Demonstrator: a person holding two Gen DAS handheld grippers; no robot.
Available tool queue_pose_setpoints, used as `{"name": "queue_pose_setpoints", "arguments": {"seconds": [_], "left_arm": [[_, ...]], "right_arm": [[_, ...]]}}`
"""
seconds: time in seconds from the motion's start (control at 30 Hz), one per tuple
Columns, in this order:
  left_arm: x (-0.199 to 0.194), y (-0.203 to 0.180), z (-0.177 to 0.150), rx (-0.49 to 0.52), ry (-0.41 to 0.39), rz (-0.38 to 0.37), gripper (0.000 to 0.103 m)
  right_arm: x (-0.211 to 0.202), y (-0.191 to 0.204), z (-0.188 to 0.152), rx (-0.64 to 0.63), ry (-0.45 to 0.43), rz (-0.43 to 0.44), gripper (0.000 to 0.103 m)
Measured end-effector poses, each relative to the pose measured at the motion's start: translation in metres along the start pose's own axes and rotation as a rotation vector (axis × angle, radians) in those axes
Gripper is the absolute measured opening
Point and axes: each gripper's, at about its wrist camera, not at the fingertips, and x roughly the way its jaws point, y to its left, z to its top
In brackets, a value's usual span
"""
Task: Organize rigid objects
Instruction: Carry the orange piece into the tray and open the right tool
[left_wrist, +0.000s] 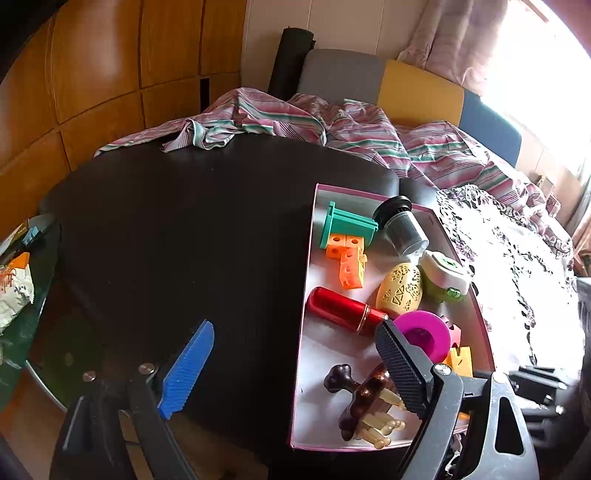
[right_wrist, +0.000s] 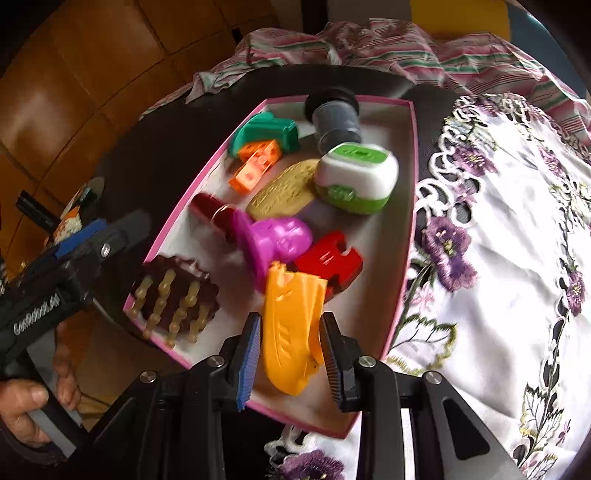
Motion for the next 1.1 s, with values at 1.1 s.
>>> {"name": "queue_pose_setpoints", "arguments": {"seconds": [1.1], "left_arm": [[-0.040,-0.028,-0.006,0.071,-0.095,0.140,0.103]], "right_arm": [[-0.052,0.006,0.010,0.112,-0.344,-0.256,0.044]]}}
